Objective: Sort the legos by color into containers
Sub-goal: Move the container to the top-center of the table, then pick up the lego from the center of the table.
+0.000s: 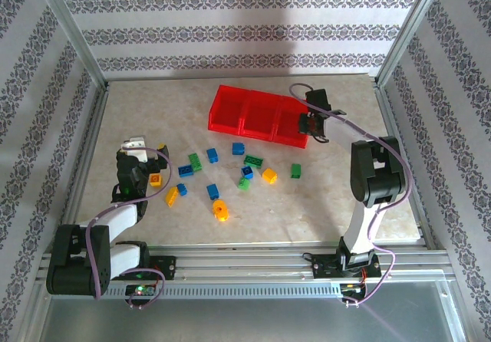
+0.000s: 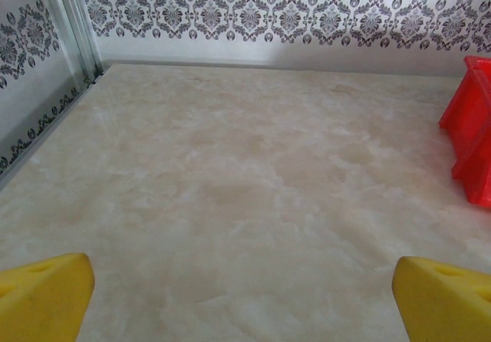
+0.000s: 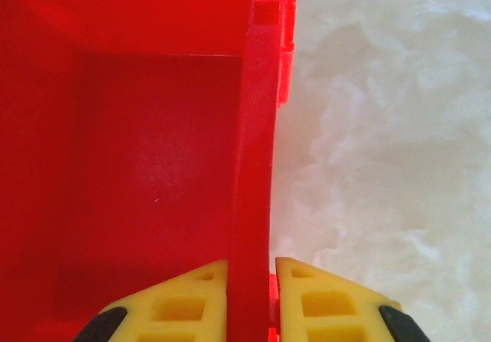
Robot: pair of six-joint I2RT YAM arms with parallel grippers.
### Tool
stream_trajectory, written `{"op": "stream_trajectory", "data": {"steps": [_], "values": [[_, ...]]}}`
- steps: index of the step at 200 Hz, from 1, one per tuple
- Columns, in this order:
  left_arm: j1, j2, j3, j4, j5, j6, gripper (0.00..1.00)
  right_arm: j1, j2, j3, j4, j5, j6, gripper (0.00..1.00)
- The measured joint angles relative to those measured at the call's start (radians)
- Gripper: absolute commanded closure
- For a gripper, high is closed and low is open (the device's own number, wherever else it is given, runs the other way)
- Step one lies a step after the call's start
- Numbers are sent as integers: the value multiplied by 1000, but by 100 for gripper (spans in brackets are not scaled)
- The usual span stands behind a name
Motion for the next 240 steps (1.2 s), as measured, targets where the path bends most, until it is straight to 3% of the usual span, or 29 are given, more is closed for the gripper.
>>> {"op": "stream_trajectory", "data": {"steps": [35,120,147,183,240], "values": [[0,-6,0,0,0,0,0,2,17,24,-11,-26,-45,82],[0,-29,2,-34,-8,-4,0,2,31,64,-60,-69,-82,44],[0,-117,55,-199,-22,-23,0,1,8,64,-73,-70,-81,39],[0,-293,180,-440,-51,-89,0,2,-98,25,-73,-71,-67,38],[0,-479,253,-812,-106,-279,0,22,-319,-203,-69,-74,-29,38]]}}
